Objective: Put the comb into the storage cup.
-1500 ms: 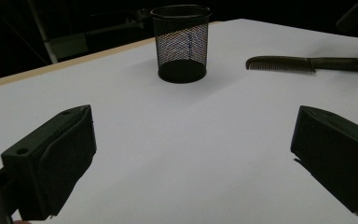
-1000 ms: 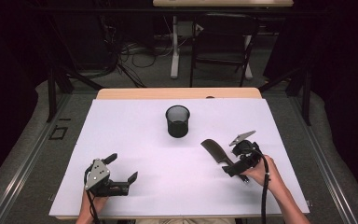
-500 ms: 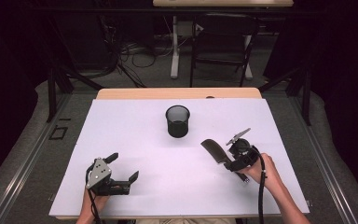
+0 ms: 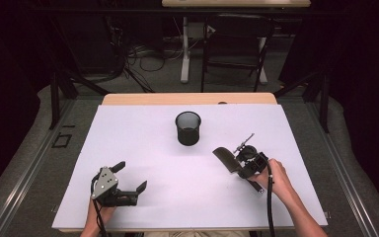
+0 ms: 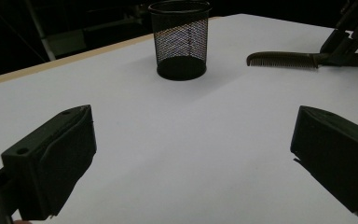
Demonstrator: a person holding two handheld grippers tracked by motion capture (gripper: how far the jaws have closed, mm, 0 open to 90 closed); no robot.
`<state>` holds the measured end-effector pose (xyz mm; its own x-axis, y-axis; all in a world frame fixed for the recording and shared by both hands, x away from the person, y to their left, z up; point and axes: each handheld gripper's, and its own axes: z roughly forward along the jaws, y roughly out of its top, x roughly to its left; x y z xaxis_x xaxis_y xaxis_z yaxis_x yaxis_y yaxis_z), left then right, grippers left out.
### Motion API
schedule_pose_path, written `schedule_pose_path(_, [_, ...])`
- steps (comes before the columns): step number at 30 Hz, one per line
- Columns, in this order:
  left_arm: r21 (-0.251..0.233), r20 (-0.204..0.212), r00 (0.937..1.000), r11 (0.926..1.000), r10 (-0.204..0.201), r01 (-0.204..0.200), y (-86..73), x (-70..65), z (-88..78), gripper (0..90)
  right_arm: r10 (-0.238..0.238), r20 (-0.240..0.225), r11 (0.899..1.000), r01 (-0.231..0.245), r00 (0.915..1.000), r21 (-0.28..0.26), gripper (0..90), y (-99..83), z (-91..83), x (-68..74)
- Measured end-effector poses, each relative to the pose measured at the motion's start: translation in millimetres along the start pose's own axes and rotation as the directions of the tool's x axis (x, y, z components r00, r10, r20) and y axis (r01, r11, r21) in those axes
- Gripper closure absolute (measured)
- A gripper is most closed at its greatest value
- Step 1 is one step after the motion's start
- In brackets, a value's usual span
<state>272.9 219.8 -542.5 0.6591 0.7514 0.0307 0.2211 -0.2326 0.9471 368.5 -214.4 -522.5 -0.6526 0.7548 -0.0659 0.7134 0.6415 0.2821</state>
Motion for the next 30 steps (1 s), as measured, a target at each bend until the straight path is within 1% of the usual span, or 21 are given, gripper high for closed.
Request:
schedule_pose_path(2, [0.0,0.001,1.0,1.0,0.0,0.0,-0.1,0.4,0.0,0.2,0.009,0.019,0.999,-0.009,0.9998,0.047,66.8,2.4,-1.0,-0.4])
schedule_pose_path(3, [0.0,0.002,1.0,1.0,0.0,0.0,-0.1,0.5,0.1,0.2,0.014,0.015,0.998,-0.015,0.9998,0.061,67.3,3.5,0.7,-1.1])
schedule_pose_path(6, [0.002,-0.001,1.0,1.0,0.0,0.0,-0.2,0.6,0.4,0.2,0.012,0.012,0.999,-0.013,0.9999,0.05,68.7,3.4,3.7,-1.0])
schedule_pose_path(7, [0.003,-0.001,1.0,1.0,0.001,-0.001,-0.2,0.7,0.5,0.2,0.033,0.009,0.998,-0.034,0.9994,0.056,70.3,3.5,3.2,-0.7])
schedule_pose_path(11, [0.004,0.0,1.0,1.0,0.001,-0.001,-0.3,0.7,0.6,0.2,0.035,-0.001,0.997,-0.035,0.9994,0.064,71.9,2.8,2.1,-3.1])
schedule_pose_path(12, [0.005,0.0,1.0,1.0,0.002,-0.002,-0.2,0.6,0.5,0.2,0.06,-0.012,0.996,-0.059,0.9981,0.059,72.2,1.2,1.6,-4.2])
schedule_pose_path(13, [0.005,0.0,1.0,1.0,0.003,-0.003,-0.2,0.6,0.4,0.2,0.086,-0.038,0.995,-0.087,0.9956,-0.047,72.3,-2.4,8.5,-4.1])
schedule_pose_path(16, [0.004,0.0,1.0,1.0,0.002,-0.002,-0.2,0.6,0.6,0.2,0.087,-0.052,0.994,-0.091,0.9948,-0.068,72.4,-4.4,9.1,-6.0])
schedule_pose_path(17, [0.005,0.0,1.0,1.0,0.002,-0.002,-0.2,0.7,0.7,0.2,0.077,-0.039,0.997,-0.076,0.9963,0.02,72.4,-3.1,2.2,-7.7])
schedule_pose_path(18, [0.005,0.0,1.0,1.0,0.003,-0.003,-0.2,0.6,0.7,0.2,0.057,-0.029,0.995,-0.055,0.9979,0.08,72.4,-2.5,-4.4,-10.6])
schedule_pose_path(19, [0.006,0.001,1.0,1.0,0.005,-0.005,-0.1,0.7,0.6,0.2,0.057,-0.029,0.995,-0.055,0.9979,0.08,72.4,-2.5,-4.4,-10.6])
schedule_pose_path(20, [0.005,0.001,1.0,1.0,0.005,-0.005,-0.1,0.6,0.5,0.2,0.092,-0.037,0.996,-0.092,0.9951,0.004,72.4,-6.7,-3.3,-10.1])
schedule_pose_path(22, [0.004,0.002,1.0,1.0,0.005,-0.005,0.0,0.4,0.2,0.2,0.086,-0.045,0.996,-0.086,0.9952,0.005,72.4,-8.3,-6.7,-12.0])
schedule_pose_path(23, [0.005,0.002,1.0,1.0,0.005,-0.005,0.1,0.3,0.1,0.2,0.101,-0.06,0.992,-0.105,0.993,-0.063,72.5,-11.0,-3.2,-11.6])
schedule_pose_path(24, [0.004,0.002,1.0,1.0,0.005,-0.005,0.0,0.2,0.0,0.2,0.101,-0.06,0.992,-0.105,0.993,-0.063,72.5,-11.0,-3.2,-11.6])
schedule_pose_path(25, [0.003,0.003,1.0,1.0,0.004,-0.004,0.0,0.1,-0.1,0.2,0.102,-0.054,0.994,-0.104,0.9933,-0.041,72.5,-11.5,-6.0,-12.1])
schedule_pose_path(26, [0.003,0.003,1.0,1.0,0.004,-0.004,0.0,0.1,-0.2,0.2,0.107,-0.067,0.988,-0.113,0.992,-0.103,72.5,-13.5,-2.8,-12.4])
schedule_pose_path(27, [0.003,0.002,1.0,1.0,0.003,-0.003,0.0,0.1,-0.4,0.2,0.091,-0.051,0.996,-0.091,0.9945,-0.004,72.5,-12.1,-11.0,-14.4])
schedule_pose_path(28, [0.004,0.003,1.0,1.0,0.006,-0.006,0.1,0.3,-0.6,0.2,0.042,-0.03,0.992,-0.038,0.9986,0.123,72.5,-8.4,-21.0,-17.6])
schedule_pose_path(29, [0.004,0.002,1.0,1.0,0.008,-0.008,0.1,0.3,-0.7,0.2,0.103,-0.074,0.989,-0.109,0.992,-0.095,72.5,-15.7,-8.3,-14.1])
schedule_pose_path(30, [0.004,0.002,1.0,1.0,0.008,-0.008,0.1,0.3,-0.7,0.2,0.104,-0.083,0.987,-0.113,0.9911,-0.115,72.5,-16.6,-9.9,-14.1])
